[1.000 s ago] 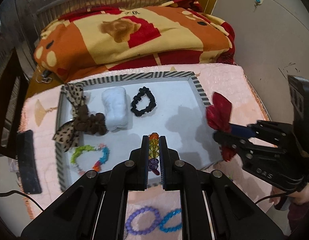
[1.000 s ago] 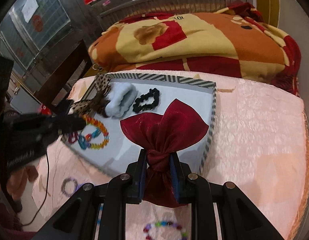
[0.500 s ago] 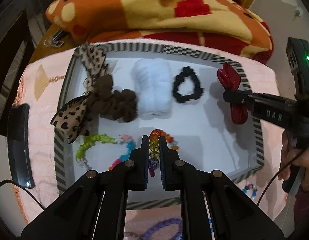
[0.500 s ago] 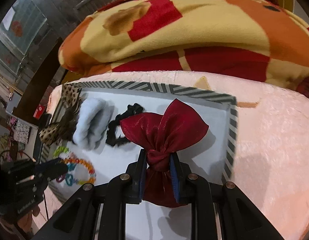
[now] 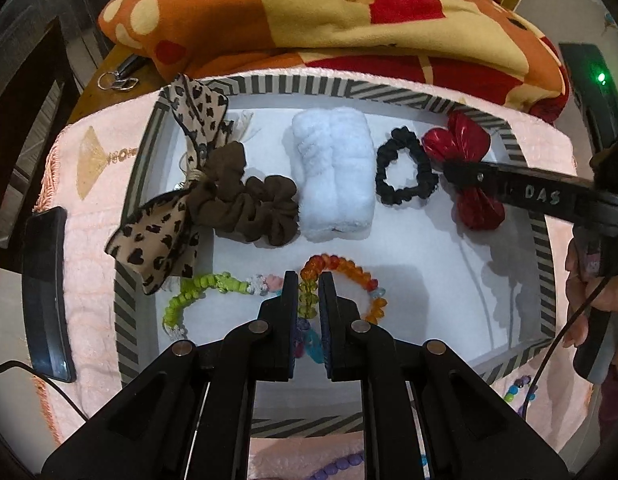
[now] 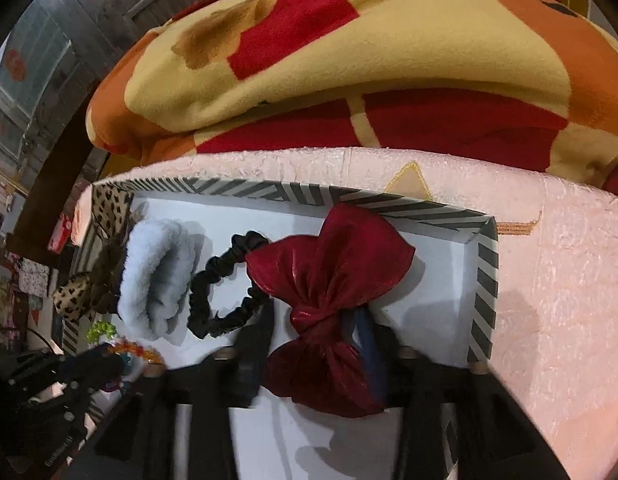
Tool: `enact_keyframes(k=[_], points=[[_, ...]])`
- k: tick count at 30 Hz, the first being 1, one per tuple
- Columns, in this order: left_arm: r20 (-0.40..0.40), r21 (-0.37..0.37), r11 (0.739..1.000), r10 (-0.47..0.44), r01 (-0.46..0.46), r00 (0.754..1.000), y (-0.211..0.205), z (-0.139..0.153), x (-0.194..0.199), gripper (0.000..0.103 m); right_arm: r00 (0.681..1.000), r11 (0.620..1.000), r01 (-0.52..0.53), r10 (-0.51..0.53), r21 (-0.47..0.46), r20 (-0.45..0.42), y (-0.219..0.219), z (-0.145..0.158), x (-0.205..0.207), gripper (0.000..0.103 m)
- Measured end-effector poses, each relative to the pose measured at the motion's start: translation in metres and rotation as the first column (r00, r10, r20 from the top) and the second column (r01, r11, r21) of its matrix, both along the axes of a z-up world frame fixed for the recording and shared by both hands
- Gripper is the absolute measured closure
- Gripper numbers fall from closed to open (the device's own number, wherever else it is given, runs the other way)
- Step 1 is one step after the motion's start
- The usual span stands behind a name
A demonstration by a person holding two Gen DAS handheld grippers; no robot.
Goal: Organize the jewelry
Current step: 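Open the left tool releasing the rainbow bracelet while the right tool releases the red bow in the tray, then move both tools back over the grey, purple, blue and multicolour bracelets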
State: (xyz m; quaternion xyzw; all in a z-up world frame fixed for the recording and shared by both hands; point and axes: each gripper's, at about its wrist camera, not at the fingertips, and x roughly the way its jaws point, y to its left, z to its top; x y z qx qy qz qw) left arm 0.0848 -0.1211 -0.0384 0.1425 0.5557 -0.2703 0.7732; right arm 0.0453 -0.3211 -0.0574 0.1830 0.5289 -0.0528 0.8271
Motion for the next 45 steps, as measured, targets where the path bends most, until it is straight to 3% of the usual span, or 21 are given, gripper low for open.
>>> enact_keyframes(k=[3,15,26,30,45], points=[[0.001,0.016,1.0,-0.001,0.001,1.0,-0.001,-0.001,-0.003,0.078,1.0,1.0,0.006,-0.006,0.013,0.01,-0.001,0.005,-0.005,0.059],[0.071,0.034,0.997,0.065,-0.068,0.995,0.016,0.021,-0.023,0.062,0.997,1.0,-0.015,0.016,-0.015,0.07,0.02,0.04,-0.067,0.058],[0.1,0.023,0.994,0.101,-0.104,0.99,0.044,0.039,-0.058,0.06,0.999,1.0,-0.01,0.011,-0.016,0.053,0.052,0.047,-0.124,0.055],[0.107,0.01,0.992,0.128,-0.13,0.986,0.061,0.044,-0.071,0.06,0.998,1.0,-0.011,0.012,-0.024,0.061,0.065,0.05,-0.144,0.039],[0.139,0.015,0.986,0.163,-0.166,0.977,0.109,0.049,-0.102,0.06,0.998,0.998,-0.045,0.047,-0.039,0.045,0.107,0.05,-0.181,0.038]])
